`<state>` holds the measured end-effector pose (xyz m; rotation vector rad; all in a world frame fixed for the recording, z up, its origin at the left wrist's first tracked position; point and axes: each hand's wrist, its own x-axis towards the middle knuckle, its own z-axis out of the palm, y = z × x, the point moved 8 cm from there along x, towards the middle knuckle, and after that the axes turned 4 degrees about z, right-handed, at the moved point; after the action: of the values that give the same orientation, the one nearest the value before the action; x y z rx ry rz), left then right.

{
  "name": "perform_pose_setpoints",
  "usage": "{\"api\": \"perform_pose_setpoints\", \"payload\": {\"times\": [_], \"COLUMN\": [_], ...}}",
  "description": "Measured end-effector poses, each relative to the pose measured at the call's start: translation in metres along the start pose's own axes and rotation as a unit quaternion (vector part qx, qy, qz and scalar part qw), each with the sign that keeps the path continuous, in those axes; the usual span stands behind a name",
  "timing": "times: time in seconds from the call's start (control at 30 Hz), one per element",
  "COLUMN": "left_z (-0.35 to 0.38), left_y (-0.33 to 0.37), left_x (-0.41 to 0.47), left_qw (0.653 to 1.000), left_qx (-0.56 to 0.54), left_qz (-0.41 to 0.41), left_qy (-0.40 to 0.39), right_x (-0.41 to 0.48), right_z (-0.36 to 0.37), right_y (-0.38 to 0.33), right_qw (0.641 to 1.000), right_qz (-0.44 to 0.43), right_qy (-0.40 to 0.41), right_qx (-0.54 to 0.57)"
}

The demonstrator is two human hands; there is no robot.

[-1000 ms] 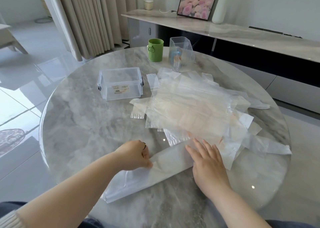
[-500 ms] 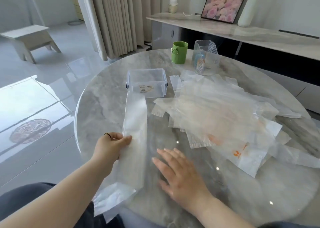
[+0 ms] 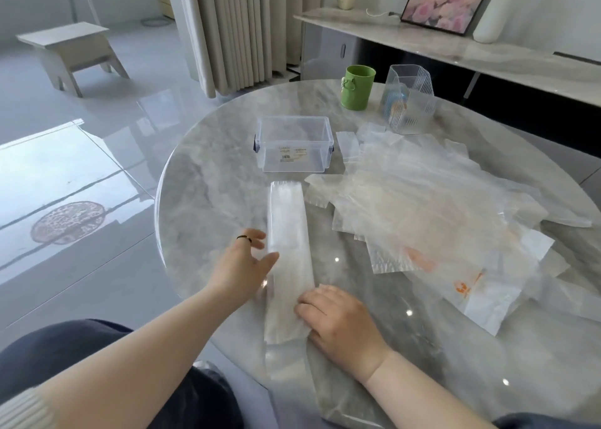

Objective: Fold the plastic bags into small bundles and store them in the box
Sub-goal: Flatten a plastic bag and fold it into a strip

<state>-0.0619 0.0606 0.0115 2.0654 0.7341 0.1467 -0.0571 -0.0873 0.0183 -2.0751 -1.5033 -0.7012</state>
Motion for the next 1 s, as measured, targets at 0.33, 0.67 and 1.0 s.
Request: {"api": "perform_pose_setpoints", "payload": {"times": [0.33, 0.67, 1.0], "left_z": [0.018, 0.030, 0.028], "left_y": [0.014, 0.012, 0.005], "left_x": [-0.068, -0.058, -0.042], "left_qw": [0.801, 0.825, 0.911], "left_qx": [0.411, 0.369, 0.202], "left_qz": [0.383, 0.377, 0.313], "left_qy": [-0.206, -0.201, -0.177], "right_x": [-0.004, -0.007, -0.009], "right_z": [0.000, -0.002, 0.004], "right_y": [-0.001, 0.002, 0.012], "right_qw": [0.995, 0.982, 0.974], "right_qz": [0.047, 0.102, 0.182], "right_qy": [-0.073, -0.137, -0.117], "right_qx": [0.039, 0.078, 0.063]}}
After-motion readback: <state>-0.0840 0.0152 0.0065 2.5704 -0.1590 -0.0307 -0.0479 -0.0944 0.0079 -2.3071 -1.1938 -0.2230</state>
